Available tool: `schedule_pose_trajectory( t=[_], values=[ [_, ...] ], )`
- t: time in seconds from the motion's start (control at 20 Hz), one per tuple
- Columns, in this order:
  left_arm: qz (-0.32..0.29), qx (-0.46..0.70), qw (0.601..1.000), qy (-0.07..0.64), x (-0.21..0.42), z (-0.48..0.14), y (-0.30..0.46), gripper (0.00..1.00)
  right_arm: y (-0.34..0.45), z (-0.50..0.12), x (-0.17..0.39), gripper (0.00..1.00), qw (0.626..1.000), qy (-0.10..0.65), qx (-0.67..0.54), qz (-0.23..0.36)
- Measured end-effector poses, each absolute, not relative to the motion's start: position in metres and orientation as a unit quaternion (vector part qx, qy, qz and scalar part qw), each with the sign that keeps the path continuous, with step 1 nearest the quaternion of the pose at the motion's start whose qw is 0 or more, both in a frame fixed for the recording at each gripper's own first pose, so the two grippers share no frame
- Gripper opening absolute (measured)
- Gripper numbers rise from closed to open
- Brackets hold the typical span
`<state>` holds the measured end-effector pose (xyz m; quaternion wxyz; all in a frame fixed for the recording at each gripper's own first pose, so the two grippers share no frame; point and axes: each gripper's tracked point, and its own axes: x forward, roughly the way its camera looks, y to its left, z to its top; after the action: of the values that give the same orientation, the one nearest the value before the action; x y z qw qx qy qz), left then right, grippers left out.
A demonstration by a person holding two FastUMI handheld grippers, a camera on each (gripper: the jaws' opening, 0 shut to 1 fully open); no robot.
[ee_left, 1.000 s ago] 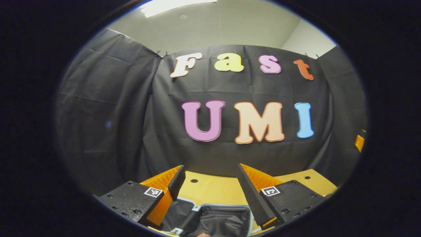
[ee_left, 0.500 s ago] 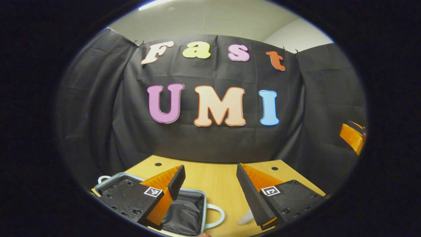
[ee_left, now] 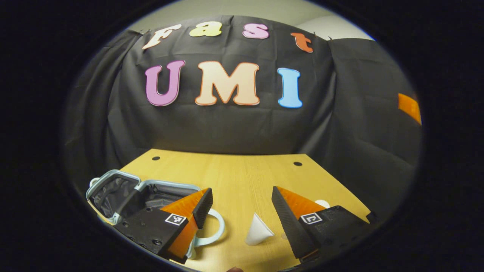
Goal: First open the suitcase, pack the skin care products into it, and then close the suitcase.
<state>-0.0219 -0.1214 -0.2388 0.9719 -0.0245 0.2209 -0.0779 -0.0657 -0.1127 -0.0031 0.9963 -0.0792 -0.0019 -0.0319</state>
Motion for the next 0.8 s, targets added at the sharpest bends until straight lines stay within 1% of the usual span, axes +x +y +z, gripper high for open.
schedule_pose_trajectory(
  t=[0.1, 0.2, 0.4, 0.55, 0.6, 0.65, 0.75, 0.8],
  values=[
    [-0.081, -0.025, 0.967, 0.239, -0.027, -0.262, -0.13, 0.93, -0.117, -0.006, -0.068, 0.96, 0.995, 0.003, -0.089, -0.036],
    [-0.084, -0.028, 0.962, 0.258, -0.034, -0.286, -0.137, 0.94, -0.124, -0.007, -0.068, 0.99, 0.994, 0.007, -0.096, -0.043],
    [-0.086, -0.02, 0.946, 0.311, -0.048, -0.338, -0.147, 0.93, -0.131, -0.009, -0.068, 0.99, 0.993, 0.011, -0.105, -0.051],
    [-0.086, -0.008, 0.939, 0.333, -0.05, -0.364, -0.147, 0.93, -0.131, -0.009, -0.068, 0.99, 0.992, 0.012, -0.112, -0.051],
    [-0.083, -0.003, 0.936, 0.342, -0.052, -0.372, -0.146, 0.93, -0.13, -0.01, -0.068, 0.99, 0.992, 0.012, -0.114, -0.05],
    [-0.082, 0.001, 0.934, 0.347, -0.054, -0.377, -0.145, 0.9, -0.129, -0.009, -0.068, 0.99, 0.992, 0.011, -0.115, -0.048],
    [-0.074, 0.013, 0.933, 0.351, -0.052, -0.382, -0.141, 0.53, -0.125, -0.009, -0.066, 0.99, 0.992, 0.01, -0.119, -0.044],
    [-0.083, 0.013, 0.933, 0.349, -0.051, -0.381, -0.144, 0.35, -0.124, -0.011, -0.066, 0.99, 0.992, 0.009, -0.119, -0.041]
  ],
)
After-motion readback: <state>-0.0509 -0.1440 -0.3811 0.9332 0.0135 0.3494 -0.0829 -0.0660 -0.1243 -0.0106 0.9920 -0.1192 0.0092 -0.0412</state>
